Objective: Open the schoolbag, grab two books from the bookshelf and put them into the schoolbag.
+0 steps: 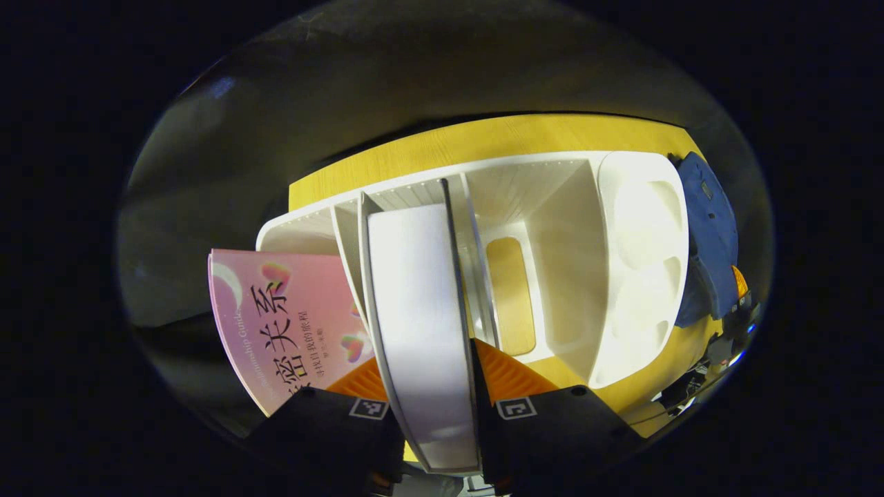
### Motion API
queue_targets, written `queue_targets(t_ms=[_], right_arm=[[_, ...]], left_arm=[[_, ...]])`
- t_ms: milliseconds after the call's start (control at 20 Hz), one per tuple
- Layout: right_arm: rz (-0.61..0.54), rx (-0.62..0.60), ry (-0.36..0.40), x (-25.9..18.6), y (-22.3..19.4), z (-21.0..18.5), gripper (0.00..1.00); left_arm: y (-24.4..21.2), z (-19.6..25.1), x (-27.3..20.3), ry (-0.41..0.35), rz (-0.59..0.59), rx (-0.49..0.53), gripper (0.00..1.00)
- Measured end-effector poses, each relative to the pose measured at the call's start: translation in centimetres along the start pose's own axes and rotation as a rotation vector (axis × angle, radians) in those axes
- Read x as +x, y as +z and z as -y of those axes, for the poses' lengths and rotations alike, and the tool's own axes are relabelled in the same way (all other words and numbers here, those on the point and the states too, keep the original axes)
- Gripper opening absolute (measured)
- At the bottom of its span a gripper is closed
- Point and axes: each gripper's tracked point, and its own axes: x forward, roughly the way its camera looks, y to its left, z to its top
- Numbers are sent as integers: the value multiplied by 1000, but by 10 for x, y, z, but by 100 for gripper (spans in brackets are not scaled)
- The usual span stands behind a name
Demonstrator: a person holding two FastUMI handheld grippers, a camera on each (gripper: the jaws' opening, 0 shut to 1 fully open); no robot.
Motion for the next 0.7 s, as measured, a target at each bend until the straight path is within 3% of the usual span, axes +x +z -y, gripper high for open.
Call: queue_targets(t_ms=[250, 300, 350, 400, 450, 500, 700], right_arm=[[-3, -2, 8, 1, 1, 1, 2], [-3, -1, 7, 1, 1, 2, 2], [-1, 1, 6, 2, 1, 2, 4], [-2, 5, 7, 3, 1, 3, 2], [-2, 7, 9, 6, -1, 3, 7], [-2, 8, 10, 8, -2, 2, 2], [4, 5, 13, 2, 0, 3, 2]], left_arm=[[-8, 7, -2, 9, -41, -52, 35], [-9, 8, -3, 10, -44, -63, 40], [-11, 7, -3, 11, -50, -73, 34], [-13, 7, -6, 18, -50, -86, 37], [-17, 5, -9, 30, -53, -100, 37], [-19, 4, -14, 37, -51, -107, 37], [-32, 5, -41, 40, -24, -131, 37]])
